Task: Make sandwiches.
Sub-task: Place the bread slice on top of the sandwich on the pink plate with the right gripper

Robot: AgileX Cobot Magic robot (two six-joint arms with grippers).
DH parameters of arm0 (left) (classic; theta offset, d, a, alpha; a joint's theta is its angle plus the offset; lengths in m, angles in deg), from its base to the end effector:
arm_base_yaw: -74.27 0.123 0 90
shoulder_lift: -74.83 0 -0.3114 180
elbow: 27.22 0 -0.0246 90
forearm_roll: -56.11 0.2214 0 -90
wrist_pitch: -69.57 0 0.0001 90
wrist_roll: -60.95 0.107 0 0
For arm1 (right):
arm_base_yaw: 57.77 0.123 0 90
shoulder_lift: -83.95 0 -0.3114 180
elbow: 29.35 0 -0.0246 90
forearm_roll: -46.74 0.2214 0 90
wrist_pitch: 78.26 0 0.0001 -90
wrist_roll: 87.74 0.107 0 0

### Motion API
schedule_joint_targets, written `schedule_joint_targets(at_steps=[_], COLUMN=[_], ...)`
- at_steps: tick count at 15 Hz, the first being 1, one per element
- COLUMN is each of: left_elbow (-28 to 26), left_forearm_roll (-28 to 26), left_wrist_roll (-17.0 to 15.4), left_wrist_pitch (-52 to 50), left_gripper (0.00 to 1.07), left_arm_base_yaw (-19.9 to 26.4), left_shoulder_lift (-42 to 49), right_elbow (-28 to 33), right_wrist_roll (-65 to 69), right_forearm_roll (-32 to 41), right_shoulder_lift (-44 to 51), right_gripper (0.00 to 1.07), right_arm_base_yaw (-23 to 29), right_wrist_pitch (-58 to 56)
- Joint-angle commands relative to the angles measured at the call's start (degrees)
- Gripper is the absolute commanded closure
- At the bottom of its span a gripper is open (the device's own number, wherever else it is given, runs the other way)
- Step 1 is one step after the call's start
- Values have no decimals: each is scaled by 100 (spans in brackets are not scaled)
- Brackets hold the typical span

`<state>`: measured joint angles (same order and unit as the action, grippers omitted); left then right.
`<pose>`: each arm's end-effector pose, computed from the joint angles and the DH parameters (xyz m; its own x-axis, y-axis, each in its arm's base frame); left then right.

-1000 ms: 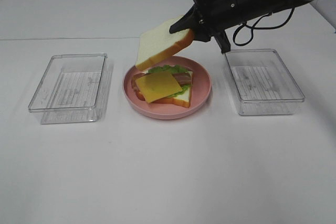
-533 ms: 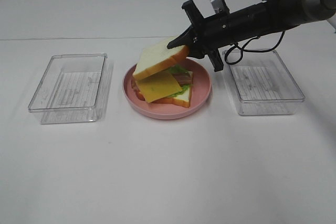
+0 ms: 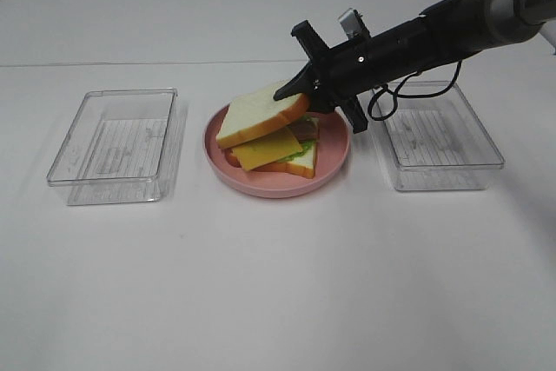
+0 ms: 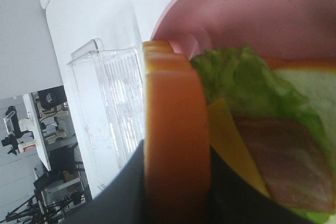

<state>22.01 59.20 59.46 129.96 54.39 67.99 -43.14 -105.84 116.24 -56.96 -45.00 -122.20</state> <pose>-0.0392 0.0195 0.2564 -0.4183 0.1520 -0.8955 0.3005 0.9535 0.0214 0.4515 0.1737 0.1381 -0.9429 0.3321 -0.0251 0.1904 0.5993 0.7775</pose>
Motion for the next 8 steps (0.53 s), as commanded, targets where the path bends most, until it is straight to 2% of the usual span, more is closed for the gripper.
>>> schedule_joint_targets(at_steps=[1, 3, 5, 6, 8], left_elbow=[11, 11, 11, 11, 11], left_forearm_roll=[0, 0, 0, 0, 0], left_wrist_roll=[-52, -52, -52, -52, -52], left_wrist_pitch=[-57, -57, -57, -57, -57], left_gripper=[27, 27, 27, 27, 27], left_arm_base_yaw=[0, 0, 0, 0, 0], left_shoulder_lift=[120, 120, 120, 120, 120], right_elbow=[17, 17, 17, 17, 17], right_wrist_roll=[132, 143, 126, 52, -23], right_forearm_roll=[-304, -401, -401, -401, -670], right_shoulder_lift=[-17, -17, -17, -17, 92], right_gripper=[99, 78, 46, 36, 33], right_arm_base_yaw=[0, 0, 0, 0, 0], right_wrist_pitch=[11, 6, -40, -103, -155])
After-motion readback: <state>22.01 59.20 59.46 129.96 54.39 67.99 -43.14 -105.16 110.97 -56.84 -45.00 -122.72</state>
